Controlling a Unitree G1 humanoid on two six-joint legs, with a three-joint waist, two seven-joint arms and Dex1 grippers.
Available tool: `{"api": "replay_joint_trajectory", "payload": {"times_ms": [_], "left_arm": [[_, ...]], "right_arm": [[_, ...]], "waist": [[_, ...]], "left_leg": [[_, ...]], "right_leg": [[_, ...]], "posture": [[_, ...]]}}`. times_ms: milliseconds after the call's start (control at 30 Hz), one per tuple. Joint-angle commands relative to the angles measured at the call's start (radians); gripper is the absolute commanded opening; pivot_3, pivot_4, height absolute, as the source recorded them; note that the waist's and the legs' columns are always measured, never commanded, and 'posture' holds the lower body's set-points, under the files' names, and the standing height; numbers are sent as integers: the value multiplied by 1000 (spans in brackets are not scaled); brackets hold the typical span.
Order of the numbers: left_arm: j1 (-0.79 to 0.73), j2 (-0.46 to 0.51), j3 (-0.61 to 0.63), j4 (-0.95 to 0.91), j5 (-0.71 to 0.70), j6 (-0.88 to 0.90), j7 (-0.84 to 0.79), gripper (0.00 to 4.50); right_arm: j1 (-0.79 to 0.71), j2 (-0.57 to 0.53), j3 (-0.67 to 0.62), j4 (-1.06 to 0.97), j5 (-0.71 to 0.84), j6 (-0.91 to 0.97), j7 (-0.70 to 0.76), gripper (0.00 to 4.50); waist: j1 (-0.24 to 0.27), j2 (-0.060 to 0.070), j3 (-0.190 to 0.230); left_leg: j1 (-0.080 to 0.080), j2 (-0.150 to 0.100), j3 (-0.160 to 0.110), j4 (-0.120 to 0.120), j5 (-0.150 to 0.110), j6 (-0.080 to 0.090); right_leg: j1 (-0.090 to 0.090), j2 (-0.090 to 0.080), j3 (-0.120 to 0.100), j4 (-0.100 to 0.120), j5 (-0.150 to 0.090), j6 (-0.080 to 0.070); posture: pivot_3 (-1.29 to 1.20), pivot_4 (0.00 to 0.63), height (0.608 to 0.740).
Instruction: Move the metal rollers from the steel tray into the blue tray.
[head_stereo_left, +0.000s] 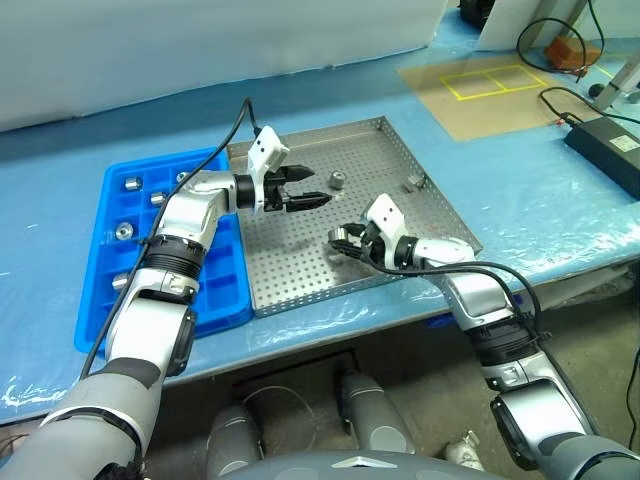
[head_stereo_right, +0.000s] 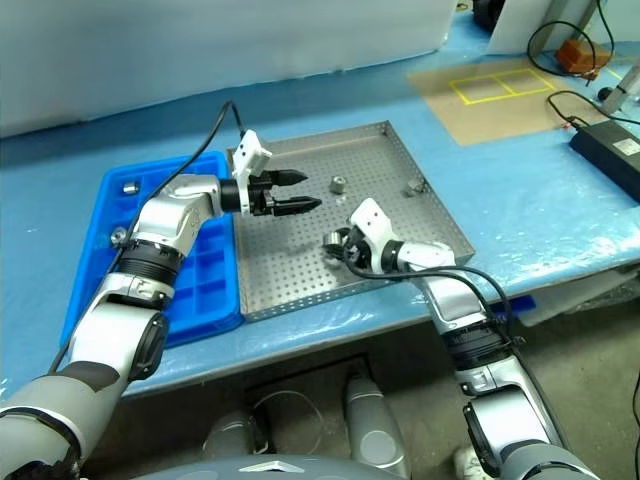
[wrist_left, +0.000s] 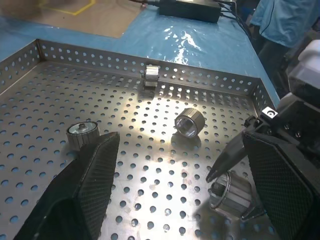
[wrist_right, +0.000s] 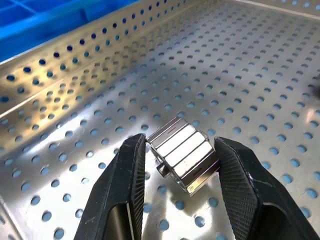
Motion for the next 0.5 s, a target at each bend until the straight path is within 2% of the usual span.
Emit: {"api": "replay_joint_trajectory", "payload": {"times_ms": [33,133,300,500], "left_arm": [[-6,7,4,-6,-9,-3,-9,4126],[1,7,-7,1,3,3,-2,4126],[-37,-9,20,28,-35,93,18,4126],[10,35,-69,-59,-16,95,-130,4126]], "right_arm": [[12,2,4,-15,-2,-27,12,2685],[23,-1,-14,-25,2,8,-7,3705],[59,-17,-70,-63,11,-2,-37,3705],[66,-4,-173,-116,107,61,-48,3705]], "waist": [[0,0,0],[0,0,0],[10,0,0],[16,0,0]], "left_leg": [[0,0,0,0,0,0],[0,0,0,0,0,0],[0,0,0,1,0,0],[1,0,1,0,0,0]], "right_leg": [[0,0,0,0,0,0],[0,0,0,0,0,0],[0,-1,0,1,0,0],[0,0,1,1,0,0]], "posture": [[-539,150,740],[-544,150,740],[-557,150,740],[-570,150,740]]}}
